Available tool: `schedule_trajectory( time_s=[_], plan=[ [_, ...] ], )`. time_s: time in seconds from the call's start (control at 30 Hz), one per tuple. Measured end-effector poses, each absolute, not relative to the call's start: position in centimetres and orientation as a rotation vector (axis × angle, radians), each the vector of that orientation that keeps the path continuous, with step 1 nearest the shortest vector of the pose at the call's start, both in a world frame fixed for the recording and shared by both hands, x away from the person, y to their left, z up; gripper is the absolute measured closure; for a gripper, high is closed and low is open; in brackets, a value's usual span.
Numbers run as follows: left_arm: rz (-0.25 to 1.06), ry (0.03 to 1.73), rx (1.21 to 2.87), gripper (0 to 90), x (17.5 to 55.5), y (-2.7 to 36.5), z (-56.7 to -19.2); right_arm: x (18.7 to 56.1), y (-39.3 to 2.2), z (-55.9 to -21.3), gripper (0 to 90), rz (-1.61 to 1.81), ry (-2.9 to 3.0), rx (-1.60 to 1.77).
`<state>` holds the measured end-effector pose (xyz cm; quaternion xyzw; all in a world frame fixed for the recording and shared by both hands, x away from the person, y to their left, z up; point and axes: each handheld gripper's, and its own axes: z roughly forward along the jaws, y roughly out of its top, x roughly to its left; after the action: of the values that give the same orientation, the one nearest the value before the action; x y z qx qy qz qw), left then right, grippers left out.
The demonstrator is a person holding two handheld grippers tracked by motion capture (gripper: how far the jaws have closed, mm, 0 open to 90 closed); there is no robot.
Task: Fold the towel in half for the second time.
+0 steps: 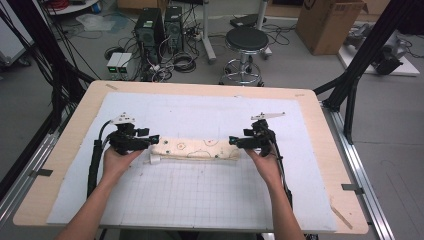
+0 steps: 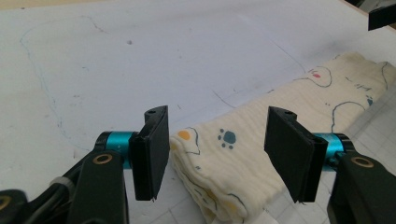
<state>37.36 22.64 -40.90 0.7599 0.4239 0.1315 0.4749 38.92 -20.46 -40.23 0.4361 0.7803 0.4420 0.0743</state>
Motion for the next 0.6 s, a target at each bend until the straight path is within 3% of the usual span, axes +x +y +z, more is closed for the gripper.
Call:
schedule_trajectory(
  time_s=[0.6],
  plan=[
    [0.332, 1.013, 1.875, 36.7, 36.81, 22.17, -40.69, 38.39, -20.5, -39.71, 18.9, 1.325, 2.329, 1.296]
  ],
)
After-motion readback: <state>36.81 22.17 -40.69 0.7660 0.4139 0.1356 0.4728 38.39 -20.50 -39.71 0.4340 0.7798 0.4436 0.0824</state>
